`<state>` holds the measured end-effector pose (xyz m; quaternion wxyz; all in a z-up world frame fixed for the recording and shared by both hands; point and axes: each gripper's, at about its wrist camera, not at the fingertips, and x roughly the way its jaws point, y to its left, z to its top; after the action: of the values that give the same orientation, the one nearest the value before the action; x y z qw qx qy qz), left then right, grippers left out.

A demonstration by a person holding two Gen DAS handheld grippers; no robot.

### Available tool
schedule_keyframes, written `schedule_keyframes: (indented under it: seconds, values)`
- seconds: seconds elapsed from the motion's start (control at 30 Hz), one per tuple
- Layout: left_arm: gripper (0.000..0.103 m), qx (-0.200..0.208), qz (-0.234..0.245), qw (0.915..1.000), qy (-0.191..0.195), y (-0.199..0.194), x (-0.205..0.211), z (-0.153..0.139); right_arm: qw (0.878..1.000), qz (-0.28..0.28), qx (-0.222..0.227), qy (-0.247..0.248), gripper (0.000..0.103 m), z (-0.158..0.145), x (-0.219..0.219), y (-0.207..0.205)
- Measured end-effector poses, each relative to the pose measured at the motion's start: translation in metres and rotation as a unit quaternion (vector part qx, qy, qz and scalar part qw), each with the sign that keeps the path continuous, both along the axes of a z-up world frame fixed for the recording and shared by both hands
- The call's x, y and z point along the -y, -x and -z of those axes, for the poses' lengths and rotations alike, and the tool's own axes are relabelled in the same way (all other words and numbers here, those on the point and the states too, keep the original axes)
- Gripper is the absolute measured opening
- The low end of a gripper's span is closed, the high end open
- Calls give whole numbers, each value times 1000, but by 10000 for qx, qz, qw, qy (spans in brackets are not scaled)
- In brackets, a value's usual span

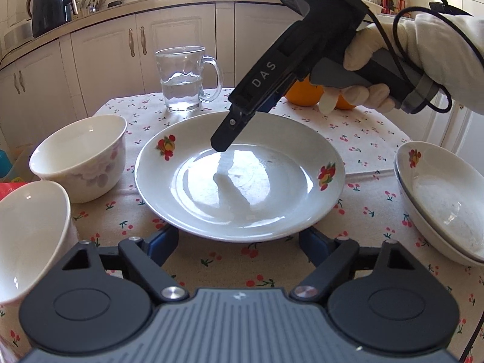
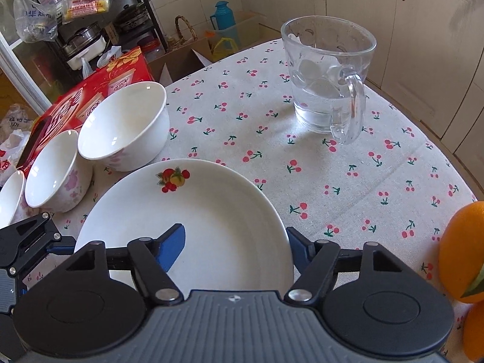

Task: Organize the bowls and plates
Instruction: 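Carry the held plate toward the stacked plates with the right tool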

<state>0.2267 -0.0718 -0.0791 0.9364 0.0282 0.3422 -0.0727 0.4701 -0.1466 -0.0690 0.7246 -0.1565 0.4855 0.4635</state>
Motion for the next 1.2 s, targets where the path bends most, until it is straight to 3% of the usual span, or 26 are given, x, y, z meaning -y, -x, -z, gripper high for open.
schedule_keyframes:
  seconds: [0.63, 1.2]
  values:
    - [86, -72, 274, 9995, -107, -2, -4, 1, 9990, 100, -335, -264, 74, 4, 12, 0]
    - [85, -245, 768, 9966, -195, 32, -5, -12, 9975, 271, -514, -394, 74, -15, 34, 46]
